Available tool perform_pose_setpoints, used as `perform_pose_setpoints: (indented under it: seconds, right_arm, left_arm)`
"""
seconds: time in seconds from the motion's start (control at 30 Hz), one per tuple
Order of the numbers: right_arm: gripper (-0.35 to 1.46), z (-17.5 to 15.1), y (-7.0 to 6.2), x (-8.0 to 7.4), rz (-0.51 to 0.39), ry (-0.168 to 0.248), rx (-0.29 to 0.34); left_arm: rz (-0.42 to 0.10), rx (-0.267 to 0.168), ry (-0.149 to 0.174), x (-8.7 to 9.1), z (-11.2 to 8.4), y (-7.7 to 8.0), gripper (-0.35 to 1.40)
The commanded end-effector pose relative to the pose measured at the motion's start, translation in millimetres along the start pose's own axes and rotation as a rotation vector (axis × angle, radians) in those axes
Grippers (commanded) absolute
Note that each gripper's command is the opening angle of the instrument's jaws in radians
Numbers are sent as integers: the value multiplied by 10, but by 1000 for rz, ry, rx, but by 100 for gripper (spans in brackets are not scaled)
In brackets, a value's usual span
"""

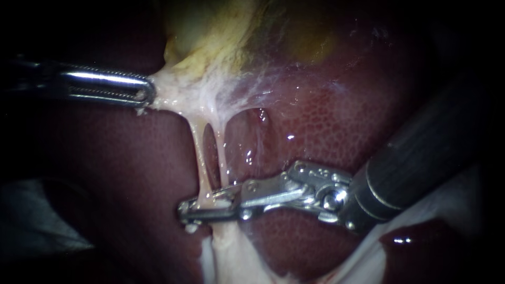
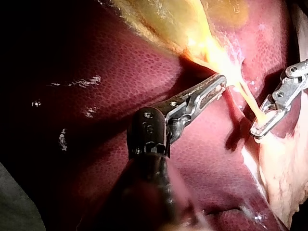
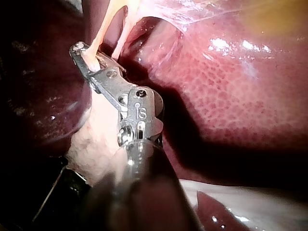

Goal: Going back second clip left tube

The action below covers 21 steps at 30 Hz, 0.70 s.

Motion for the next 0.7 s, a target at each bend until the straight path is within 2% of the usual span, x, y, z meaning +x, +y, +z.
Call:
perform_pose_setpoints:
  seconds: [0.03, 0.1, 0.2, 0.3, 0.43, 0.63, 0.7]
  right_arm:
    - [-21, 1, 1, 0, 0, 1, -1]
    - [11, 4, 2, 0, 0, 3, -9]
    - [39, 7, 6, 1, -47, 17, -58]
    - [48, 7, 11, 4, -90, 36, -129]
    - [49, 0, 17, 5, -124, 47, -194]
    - [50, -21, 15, 10, -184, -8, -267]
    - [50, -33, 11, 15, -194, -8, -272]
  left_arm:
    - [0, 0, 0, 0, 0, 0, -35]
    - [0, 0, 0, 0, 0, 0, -35]
    - [0, 0, 0, 0, 0, 0, -35]
    - [0, -1, 0, 0, -1, 0, -35]
    - [0, -1, 0, 0, -1, -1, -35]
    - [1, -2, -1, -1, -3, -1, -35]
    - [1, -2, -1, -1, -3, -1, -35]
